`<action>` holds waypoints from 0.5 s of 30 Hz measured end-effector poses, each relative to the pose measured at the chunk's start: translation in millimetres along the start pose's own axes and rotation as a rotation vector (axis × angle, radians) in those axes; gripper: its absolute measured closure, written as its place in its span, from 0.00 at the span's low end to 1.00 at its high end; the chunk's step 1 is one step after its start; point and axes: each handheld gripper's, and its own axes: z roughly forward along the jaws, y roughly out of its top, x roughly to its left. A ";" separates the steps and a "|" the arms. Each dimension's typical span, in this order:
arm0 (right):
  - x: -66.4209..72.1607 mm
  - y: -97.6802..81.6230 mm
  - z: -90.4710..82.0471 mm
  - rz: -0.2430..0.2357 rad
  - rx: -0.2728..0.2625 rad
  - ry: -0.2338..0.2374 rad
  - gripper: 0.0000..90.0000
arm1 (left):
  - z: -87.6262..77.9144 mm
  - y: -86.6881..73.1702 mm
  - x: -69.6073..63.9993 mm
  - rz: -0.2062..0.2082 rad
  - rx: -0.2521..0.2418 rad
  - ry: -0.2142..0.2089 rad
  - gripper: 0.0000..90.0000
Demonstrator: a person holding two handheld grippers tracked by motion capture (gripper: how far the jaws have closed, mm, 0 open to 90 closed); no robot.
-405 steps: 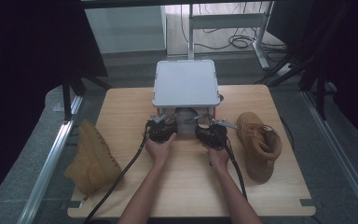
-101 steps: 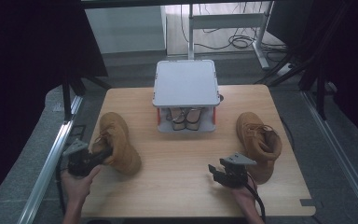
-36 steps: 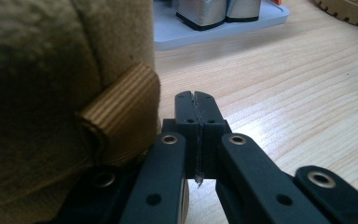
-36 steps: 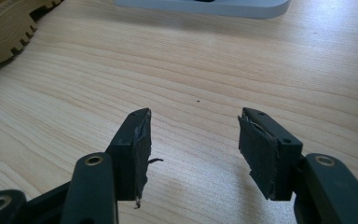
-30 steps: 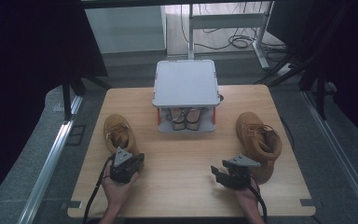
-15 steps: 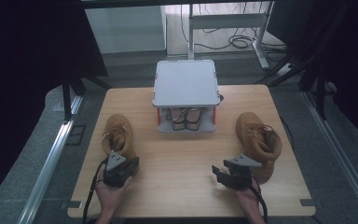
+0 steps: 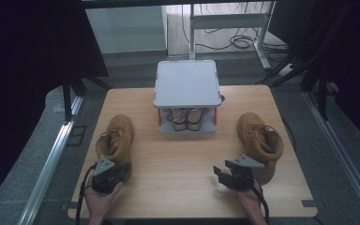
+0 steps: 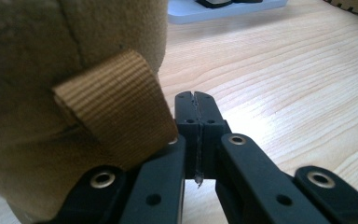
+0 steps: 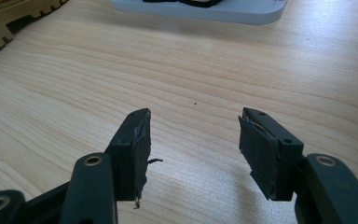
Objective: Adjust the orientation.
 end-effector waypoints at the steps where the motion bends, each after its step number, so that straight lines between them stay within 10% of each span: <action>1: 0.2 -0.1 0.3 0.000 0.002 0.000 0.49 | -2.6 -1.8 2.1 -0.003 -0.004 0.001 1.00; 15: 1.5 -0.3 1.5 -0.004 0.005 -0.001 0.49 | -21.3 -11.1 20.0 -0.025 0.001 0.014 1.00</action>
